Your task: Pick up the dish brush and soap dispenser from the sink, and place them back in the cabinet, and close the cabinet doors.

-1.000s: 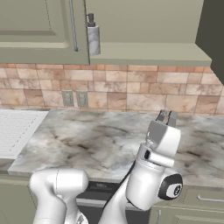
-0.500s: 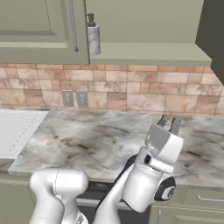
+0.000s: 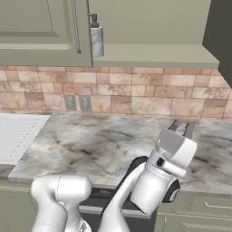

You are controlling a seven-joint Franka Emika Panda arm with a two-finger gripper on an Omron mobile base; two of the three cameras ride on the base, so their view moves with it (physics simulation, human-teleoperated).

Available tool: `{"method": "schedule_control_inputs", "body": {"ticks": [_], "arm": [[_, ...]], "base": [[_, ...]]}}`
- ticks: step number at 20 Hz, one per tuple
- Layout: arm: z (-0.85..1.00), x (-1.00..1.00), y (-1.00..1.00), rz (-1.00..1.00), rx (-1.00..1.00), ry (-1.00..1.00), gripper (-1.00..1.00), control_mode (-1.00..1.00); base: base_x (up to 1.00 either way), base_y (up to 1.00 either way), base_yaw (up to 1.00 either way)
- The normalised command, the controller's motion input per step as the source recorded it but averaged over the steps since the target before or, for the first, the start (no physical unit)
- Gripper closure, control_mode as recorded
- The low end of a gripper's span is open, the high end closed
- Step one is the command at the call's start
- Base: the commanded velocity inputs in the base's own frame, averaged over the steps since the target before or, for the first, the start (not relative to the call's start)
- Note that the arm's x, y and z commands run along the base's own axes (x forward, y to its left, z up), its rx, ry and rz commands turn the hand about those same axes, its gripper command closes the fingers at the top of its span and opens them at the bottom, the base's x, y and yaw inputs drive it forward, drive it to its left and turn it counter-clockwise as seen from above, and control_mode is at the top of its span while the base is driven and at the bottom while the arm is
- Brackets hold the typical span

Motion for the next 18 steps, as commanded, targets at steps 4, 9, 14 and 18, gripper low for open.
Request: {"method": "schedule_control_inputs", "body": {"ticks": [4, 9, 14, 18], "arm": [[-0.19, 0.27, -0.29, 0.00, 0.00, -0.04, -1.00, -1.00], [-0.20, 0.26, -0.35, 0.00, 0.00, -0.04, -1.00, -1.00], [-0.26, 0.27, -0.31, 0.00, 0.00, -0.03, -1.00, -1.00], [-0.29, 0.33, -0.27, 0.00, 0.00, -0.03, -1.00, -1.00]], "base": [[0.00, 0.00, 0.00], [0.00, 0.00, 0.00], [0.00, 0.00, 0.00], [0.00, 0.00, 0.00]]}}
